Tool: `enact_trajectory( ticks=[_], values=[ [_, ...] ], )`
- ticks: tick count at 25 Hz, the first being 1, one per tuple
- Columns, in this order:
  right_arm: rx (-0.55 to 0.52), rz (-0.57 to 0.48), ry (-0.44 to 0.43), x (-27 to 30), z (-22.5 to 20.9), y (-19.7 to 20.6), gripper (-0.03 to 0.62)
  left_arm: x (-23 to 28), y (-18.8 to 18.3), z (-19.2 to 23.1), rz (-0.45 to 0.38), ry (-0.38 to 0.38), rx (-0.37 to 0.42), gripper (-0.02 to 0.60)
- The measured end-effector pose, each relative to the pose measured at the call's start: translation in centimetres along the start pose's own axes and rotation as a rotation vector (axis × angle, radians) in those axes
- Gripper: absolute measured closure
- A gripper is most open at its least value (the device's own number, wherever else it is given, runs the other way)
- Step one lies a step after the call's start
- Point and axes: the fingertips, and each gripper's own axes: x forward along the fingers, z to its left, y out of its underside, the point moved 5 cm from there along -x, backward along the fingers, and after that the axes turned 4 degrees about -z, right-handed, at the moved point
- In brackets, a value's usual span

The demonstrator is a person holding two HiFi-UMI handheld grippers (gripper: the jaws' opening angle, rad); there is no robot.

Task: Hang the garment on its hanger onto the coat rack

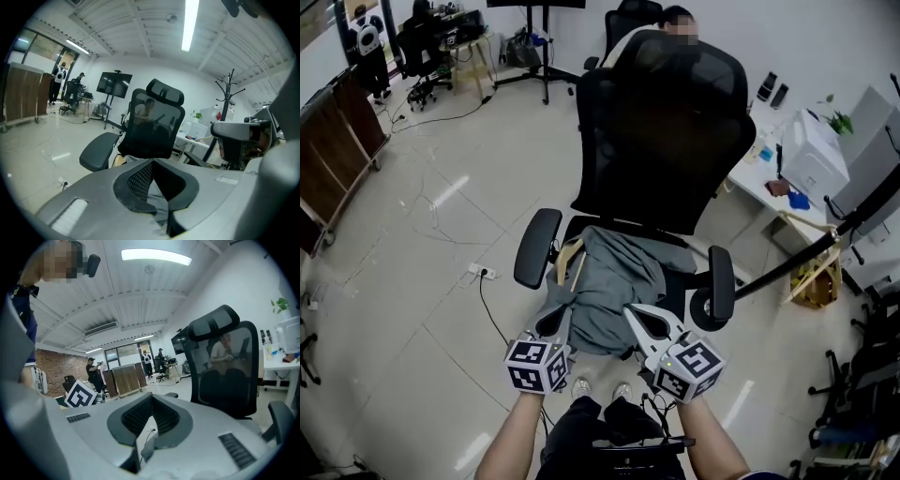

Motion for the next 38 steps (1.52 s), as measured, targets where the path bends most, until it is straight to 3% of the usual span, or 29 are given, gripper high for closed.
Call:
enact_trajectory(
  ticks=[5,9,10,13,14,19,27,29,30,33,38],
  values=[
    [0.024,0.046,-0.018,1.6,-1.1,2.2,0.594,2.5,4.1,3.1,0.047,-0.1,0.044,0.581],
    [0.051,0.047,-0.027,2.8,-1.9,3.6,0.594,5.7,8.1,6.1,0.137,-0.168,0.072,0.565],
    [0.057,0.045,-0.026,3.1,-2.1,3.9,0.594,6.7,8.8,6.7,0.153,-0.178,0.082,0.544],
    [0.081,0.065,-0.02,3.2,-2.6,5.4,0.594,9.4,10.8,8.3,0.186,-0.22,0.099,0.373],
    [0.091,0.077,-0.017,3.0,-2.8,6.1,0.594,10.0,11.4,8.8,0.193,-0.239,0.101,0.344],
    [0.127,0.107,0.016,1.9,-3.5,8.5,0.594,13.1,12.9,11.6,0.209,-0.275,0.123,0.31],
    [0.13,0.139,0.052,0.4,-4.3,9.9,0.594,16.4,14.8,14.0,0.294,-0.273,0.133,0.333],
    [0.135,0.136,0.064,0.4,-4.5,9.9,0.594,17.0,15.0,13.9,0.314,-0.263,0.15,0.508],
    [0.137,0.133,0.068,0.4,-4.6,9.8,0.594,17.1,14.8,13.7,0.318,-0.261,0.153,0.558],
    [0.14,0.126,0.073,0.2,-4.7,9.6,0.594,16.7,14.6,13.6,0.314,-0.27,0.135,0.563],
    [0.142,0.108,0.097,-0.3,-4.9,9.2,0.594,16.0,12.8,12.0,0.255,-0.25,0.217,0.566]
  ],
)
